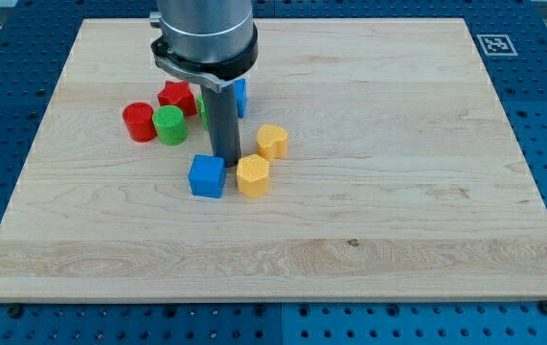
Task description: Push the yellow hexagon towards right side
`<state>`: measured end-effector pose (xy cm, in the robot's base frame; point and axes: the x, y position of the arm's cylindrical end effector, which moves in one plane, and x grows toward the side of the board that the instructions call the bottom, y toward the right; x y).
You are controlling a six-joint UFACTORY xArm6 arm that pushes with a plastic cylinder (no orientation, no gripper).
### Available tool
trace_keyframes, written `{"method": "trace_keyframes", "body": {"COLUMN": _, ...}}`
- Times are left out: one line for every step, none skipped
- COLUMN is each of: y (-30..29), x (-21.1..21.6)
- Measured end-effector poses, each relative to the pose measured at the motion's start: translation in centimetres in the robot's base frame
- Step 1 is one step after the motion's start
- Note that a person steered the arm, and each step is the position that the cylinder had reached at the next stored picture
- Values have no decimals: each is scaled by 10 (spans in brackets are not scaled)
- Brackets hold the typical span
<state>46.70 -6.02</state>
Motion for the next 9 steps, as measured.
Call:
{"method": "trace_keyframes", "body": {"y": 0, "x": 9}}
{"method": "trace_keyframes", "body": {"y": 2, "x": 14}}
{"method": "trace_keyframes", "body": {"y": 4, "x": 15}}
{"method": "trace_keyframes", "body": {"y": 4, "x": 17}}
{"method": "trace_keyframes", "body": {"y": 4, "x": 26}}
{"method": "trace_keyframes", "body": {"y": 4, "x": 27}}
{"method": "trace_keyframes", "body": {"y": 4, "x": 27}}
{"method": "trace_keyframes", "body": {"y": 9, "x": 27}}
{"method": "trace_keyframes", "body": {"y": 31, "x": 27}}
